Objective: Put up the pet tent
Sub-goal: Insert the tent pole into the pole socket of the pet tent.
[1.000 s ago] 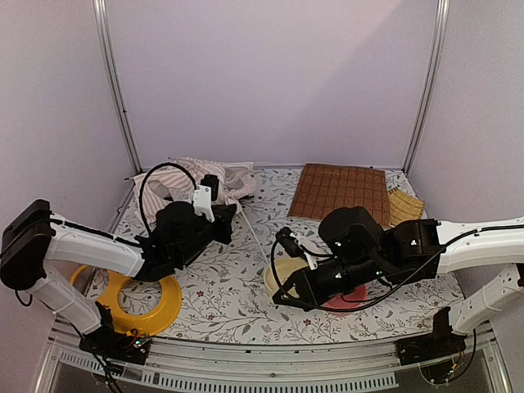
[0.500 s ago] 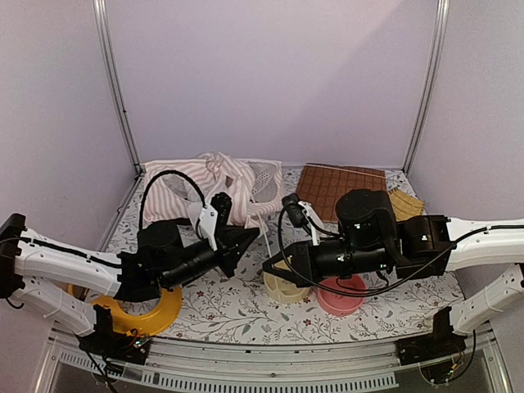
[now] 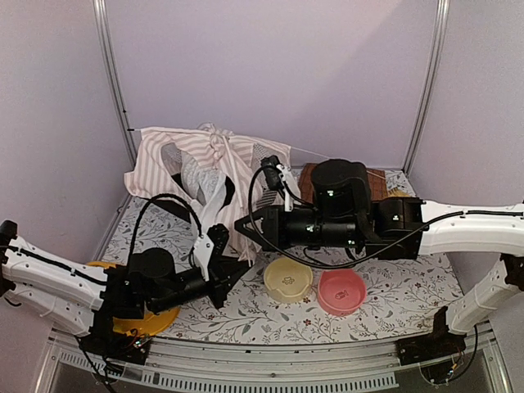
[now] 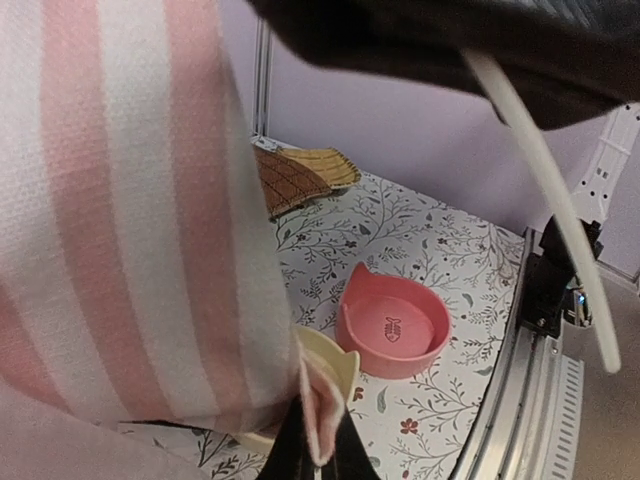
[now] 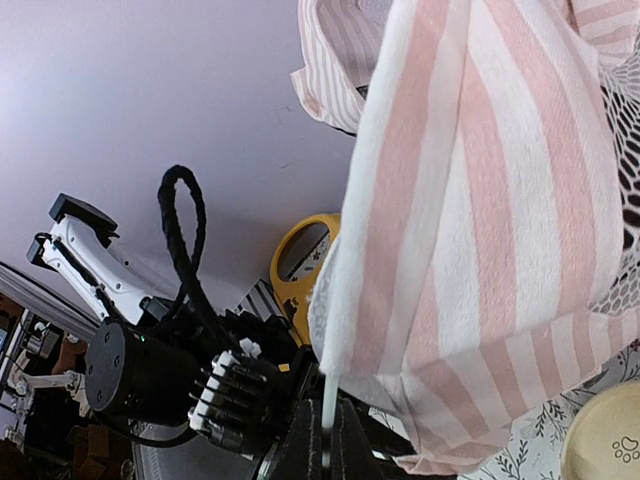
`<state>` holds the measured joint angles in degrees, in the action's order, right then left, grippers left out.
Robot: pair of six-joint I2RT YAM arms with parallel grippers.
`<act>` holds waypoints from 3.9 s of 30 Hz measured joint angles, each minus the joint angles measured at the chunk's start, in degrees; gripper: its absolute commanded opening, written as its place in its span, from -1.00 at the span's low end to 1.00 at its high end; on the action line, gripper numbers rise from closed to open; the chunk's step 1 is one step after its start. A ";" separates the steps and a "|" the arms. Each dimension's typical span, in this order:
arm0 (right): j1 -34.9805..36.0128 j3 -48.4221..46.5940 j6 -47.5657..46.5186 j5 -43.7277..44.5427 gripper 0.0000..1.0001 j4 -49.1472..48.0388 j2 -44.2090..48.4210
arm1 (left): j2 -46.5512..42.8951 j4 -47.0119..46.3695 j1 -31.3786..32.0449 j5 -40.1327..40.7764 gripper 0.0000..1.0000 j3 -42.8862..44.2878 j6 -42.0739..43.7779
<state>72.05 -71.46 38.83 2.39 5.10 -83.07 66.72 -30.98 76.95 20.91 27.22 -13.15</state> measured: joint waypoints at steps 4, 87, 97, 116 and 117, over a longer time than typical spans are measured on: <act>-0.39 -2.23 -1.36 1.70 -1.00 -2.69 -2.91 | -0.79 2.14 1.66 1.01 -1.00 -0.46 -1.44; -0.02 -1.40 -8.04 9.77 -1.00 -12.76 -10.23 | -8.94 21.38 -1.38 -1.55 -1.00 5.79 -12.72; 0.66 -2.54 -9.88 13.31 -1.00 -11.23 -11.78 | -6.01 30.36 -3.67 -3.89 -1.00 11.34 -15.89; 0.74 -5.86 -11.02 18.25 -1.00 -9.40 -15.30 | -4.98 36.13 -10.40 -12.02 -1.00 14.49 -24.22; 0.74 -5.86 -11.02 18.27 -1.00 -9.42 -15.39 | -4.98 36.22 -10.60 -12.33 -0.93 14.49 -24.70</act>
<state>72.79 -77.32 27.81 20.67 -4.32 -98.45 61.73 5.23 66.35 8.58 41.71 -37.85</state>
